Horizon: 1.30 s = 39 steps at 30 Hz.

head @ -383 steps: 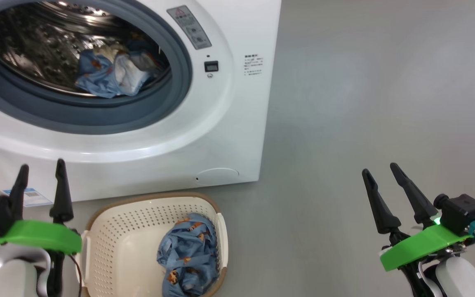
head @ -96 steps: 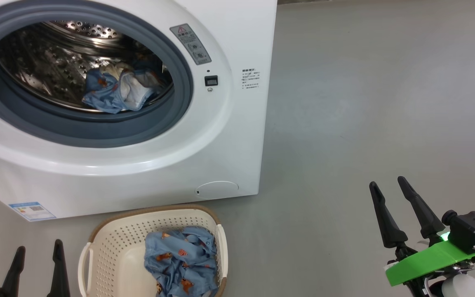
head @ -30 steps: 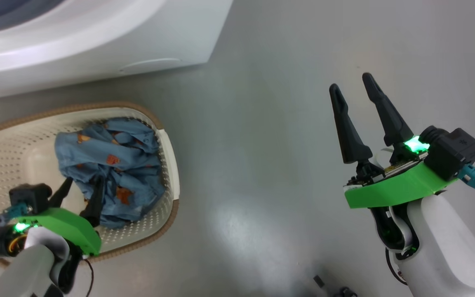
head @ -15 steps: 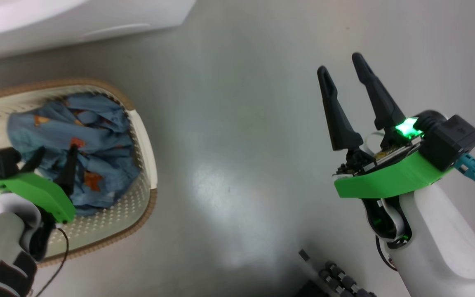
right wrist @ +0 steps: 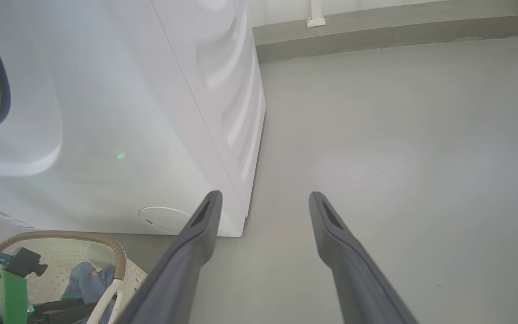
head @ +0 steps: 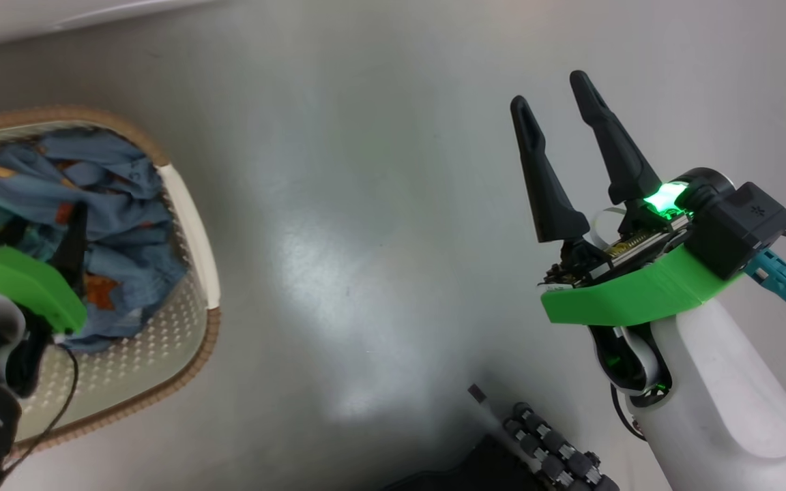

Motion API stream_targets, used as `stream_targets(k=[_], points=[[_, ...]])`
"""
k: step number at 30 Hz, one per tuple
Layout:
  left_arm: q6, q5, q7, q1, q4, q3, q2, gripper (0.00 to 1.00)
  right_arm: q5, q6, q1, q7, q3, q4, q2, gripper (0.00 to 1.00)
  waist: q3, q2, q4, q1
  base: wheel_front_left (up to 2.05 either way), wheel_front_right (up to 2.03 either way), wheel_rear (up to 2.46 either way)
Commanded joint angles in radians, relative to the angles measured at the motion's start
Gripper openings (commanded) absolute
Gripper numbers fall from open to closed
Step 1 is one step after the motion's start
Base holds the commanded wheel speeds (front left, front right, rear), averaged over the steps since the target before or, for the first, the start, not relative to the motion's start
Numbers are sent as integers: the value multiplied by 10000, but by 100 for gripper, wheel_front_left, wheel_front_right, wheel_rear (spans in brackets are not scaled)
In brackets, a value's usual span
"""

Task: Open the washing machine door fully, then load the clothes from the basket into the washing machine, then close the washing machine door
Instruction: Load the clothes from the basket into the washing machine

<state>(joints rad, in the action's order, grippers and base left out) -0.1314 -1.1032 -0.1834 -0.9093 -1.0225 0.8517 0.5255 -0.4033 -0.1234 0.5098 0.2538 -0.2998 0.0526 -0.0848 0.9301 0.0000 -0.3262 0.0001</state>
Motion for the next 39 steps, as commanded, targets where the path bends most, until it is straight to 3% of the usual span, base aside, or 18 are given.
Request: stream_targets(k=[1, 16, 29, 30, 31, 32, 33, 39], points=[[8, -200, -2, -60, 45, -120, 431, 100, 66, -73, -203, 80, -209, -252, 60, 100, 143, 0, -158, -1, 0, 0, 0], [8, -1013, -78, -899, 234, 889, 672, 100, 77, -73, -392, 80, -358, -333, 168, 100, 354, 0, -414, -1, 0, 0, 0], [8, -1380, 24, -1127, -311, 1781, 534, 100, 517, -73, -505, 80, -523, -421, 163, 100, 348, 0, -119, -1, 7, 7, 7], [8, -1420, 39, -1142, -332, 1834, 531, 74, 535, -73, -514, 80, -527, -428, 166, 100, 350, 0, -107, -1, 2, 2, 2], [8, -1420, 39, -1142, -332, 1834, 531, 74, 535, -73, -514, 80, -527, -428, 166, 100, 350, 0, -107, -1, 2, 2, 2], [8, -1496, 32, -1170, -373, 1929, 530, 30, 566, -73, -522, 80, -540, -434, 171, 100, 351, 0, -85, -1, 2, 2, 2], [8, -1543, 20, -1183, -388, 1966, 523, 3, 581, -73, -524, 80, -546, -437, 172, 100, 348, 0, -72, -1, 1, 1, 1], [8, -1826, -56, -1236, -347, 2180, 494, 0, 626, -73, -518, 80, -551, -448, 154, 100, 319, 0, -18, -1, 0, 0, 0]])
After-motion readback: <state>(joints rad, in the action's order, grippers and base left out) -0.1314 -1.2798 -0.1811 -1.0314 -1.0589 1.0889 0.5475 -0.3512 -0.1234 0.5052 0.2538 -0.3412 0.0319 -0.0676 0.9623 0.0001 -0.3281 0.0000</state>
